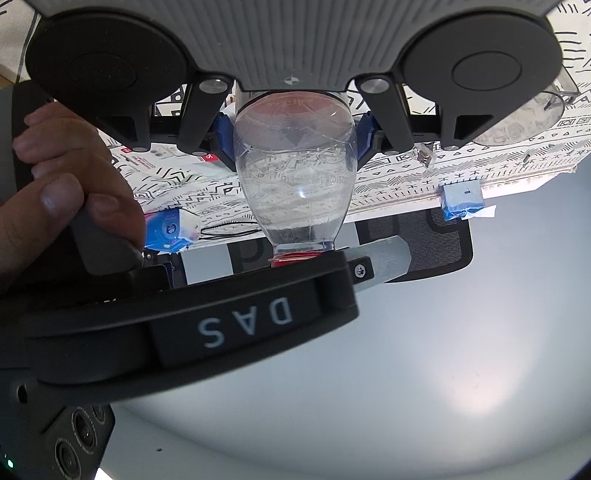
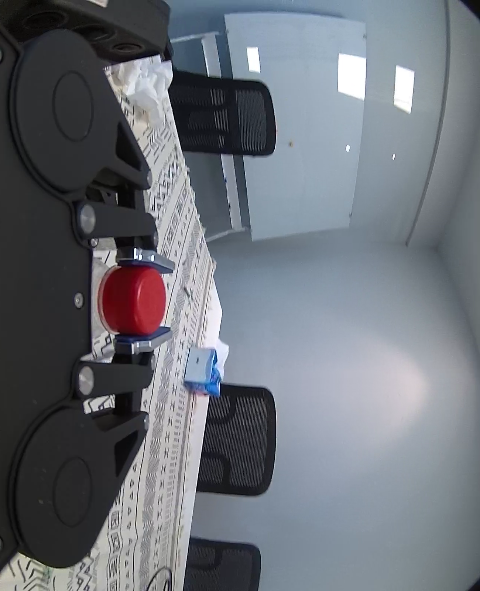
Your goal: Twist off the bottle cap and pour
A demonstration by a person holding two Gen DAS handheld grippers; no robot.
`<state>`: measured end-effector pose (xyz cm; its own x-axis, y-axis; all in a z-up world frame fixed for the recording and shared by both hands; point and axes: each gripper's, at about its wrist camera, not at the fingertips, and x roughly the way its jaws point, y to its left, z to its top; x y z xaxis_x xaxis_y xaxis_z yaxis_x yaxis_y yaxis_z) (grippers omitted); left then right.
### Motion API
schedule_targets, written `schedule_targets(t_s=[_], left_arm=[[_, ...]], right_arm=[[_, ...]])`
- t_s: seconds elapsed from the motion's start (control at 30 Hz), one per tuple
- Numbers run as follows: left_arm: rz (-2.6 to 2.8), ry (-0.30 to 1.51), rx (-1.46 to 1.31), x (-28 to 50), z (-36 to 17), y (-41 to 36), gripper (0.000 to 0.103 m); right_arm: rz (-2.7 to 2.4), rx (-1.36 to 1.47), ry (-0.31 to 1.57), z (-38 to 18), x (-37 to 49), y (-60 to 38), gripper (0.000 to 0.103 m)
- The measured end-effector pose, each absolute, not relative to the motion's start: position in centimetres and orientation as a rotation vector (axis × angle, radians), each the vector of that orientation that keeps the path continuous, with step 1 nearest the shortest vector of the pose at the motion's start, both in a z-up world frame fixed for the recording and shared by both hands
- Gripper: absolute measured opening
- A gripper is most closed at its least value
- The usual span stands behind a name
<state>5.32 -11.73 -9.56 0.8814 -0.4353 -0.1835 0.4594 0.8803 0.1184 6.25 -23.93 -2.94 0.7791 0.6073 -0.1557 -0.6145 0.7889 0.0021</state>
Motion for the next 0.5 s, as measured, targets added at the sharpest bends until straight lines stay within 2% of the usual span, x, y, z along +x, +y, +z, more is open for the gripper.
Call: schedule_targets(t_s=[0.27,0.4,0.43,0.47,0.5], left_arm=[[-0.481,0.157,0.156,5.1,-9.5,-11.8,0.058],[-0.467,0.158,0.147,5.0,-9.5,-11.9,0.058],[-0.462,0.155,0.151,4.8,-9.6,-12.0,0.058],[-0.459,0.152,0.157,4.7,-9.5,-12.1,0.058],[-0.457,0.15,0.162,4.6,-9.5,-12.2,0.059]], right_arm=[[0.888,-0.033,0.131,-3.0,7.9,-26.3,0.034],[0.734,-0.039,0.196,-1.7,7.0,-24.5,0.036],[0.68,-0.047,0.202,-1.5,6.6,-23.8,0.042],[0.652,-0.05,0.208,-1.5,6.5,-23.4,0.053],[0.616,-0.044,0.211,-1.4,6.2,-22.9,0.055]])
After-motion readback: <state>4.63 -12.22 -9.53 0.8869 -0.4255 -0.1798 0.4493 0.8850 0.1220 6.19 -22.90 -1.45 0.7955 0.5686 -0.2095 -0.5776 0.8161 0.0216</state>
